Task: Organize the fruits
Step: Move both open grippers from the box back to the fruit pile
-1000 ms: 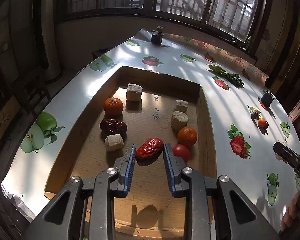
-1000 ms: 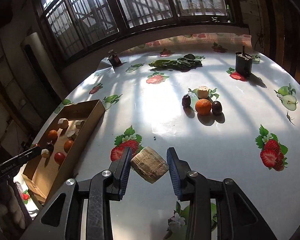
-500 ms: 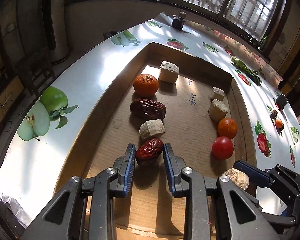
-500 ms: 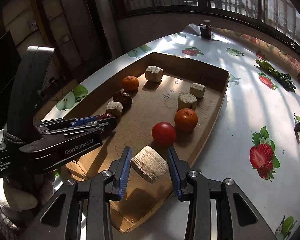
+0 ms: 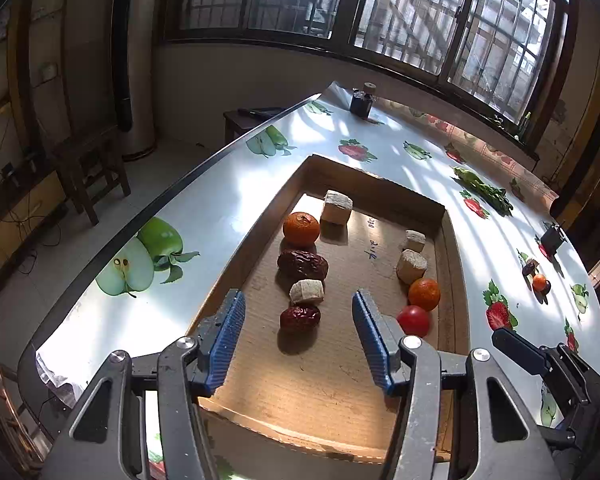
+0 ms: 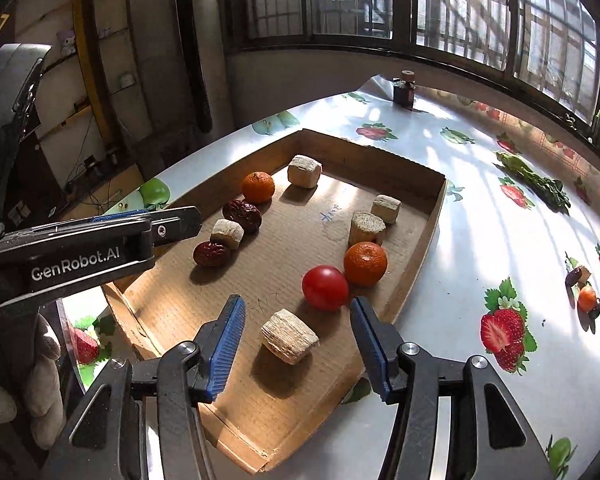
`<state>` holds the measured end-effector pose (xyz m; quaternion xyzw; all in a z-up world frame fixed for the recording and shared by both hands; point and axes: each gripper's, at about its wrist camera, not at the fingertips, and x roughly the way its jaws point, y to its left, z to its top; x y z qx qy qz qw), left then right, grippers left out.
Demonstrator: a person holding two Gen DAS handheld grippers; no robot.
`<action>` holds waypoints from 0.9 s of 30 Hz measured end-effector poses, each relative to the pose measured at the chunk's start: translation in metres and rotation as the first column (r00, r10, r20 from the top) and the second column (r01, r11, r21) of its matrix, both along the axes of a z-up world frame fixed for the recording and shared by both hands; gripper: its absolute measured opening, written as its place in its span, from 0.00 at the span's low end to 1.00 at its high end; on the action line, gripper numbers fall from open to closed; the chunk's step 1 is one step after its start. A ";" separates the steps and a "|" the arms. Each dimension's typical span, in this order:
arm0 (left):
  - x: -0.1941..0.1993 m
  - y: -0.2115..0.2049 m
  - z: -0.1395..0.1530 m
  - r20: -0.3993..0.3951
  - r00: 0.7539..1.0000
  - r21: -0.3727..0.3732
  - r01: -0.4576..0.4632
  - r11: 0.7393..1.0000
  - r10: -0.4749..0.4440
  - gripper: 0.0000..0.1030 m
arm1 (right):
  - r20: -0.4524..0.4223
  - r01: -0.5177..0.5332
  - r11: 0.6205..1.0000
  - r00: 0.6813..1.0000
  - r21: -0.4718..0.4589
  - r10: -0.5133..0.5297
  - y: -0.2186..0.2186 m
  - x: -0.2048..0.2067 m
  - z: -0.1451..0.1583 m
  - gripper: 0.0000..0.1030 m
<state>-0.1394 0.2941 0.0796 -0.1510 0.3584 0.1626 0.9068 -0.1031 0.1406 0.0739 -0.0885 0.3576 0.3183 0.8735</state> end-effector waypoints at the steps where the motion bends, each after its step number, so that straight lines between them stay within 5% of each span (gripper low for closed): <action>1: -0.003 -0.008 0.005 0.011 1.000 0.038 -0.008 0.999 0.007 0.67 | 0.011 0.039 0.999 0.999 0.020 -0.039 -0.012 -0.002 0.004 0.64; 6: -0.012 -0.058 0.025 0.069 0.997 0.207 0.005 0.978 -0.020 0.88 | -0.041 0.248 0.959 0.969 0.139 -0.245 -0.077 -0.009 0.005 0.68; 9: -0.013 -0.086 0.029 0.067 0.996 0.278 0.040 0.960 -0.061 0.88 | -0.080 0.333 0.928 0.943 0.166 -0.324 -0.104 -0.008 0.001 0.68; 27: -0.019 -0.137 0.027 0.018 0.992 0.329 0.114 0.937 -0.127 0.88 | -0.089 0.378 0.904 0.926 0.199 -0.367 -0.138 -0.025 -0.003 0.68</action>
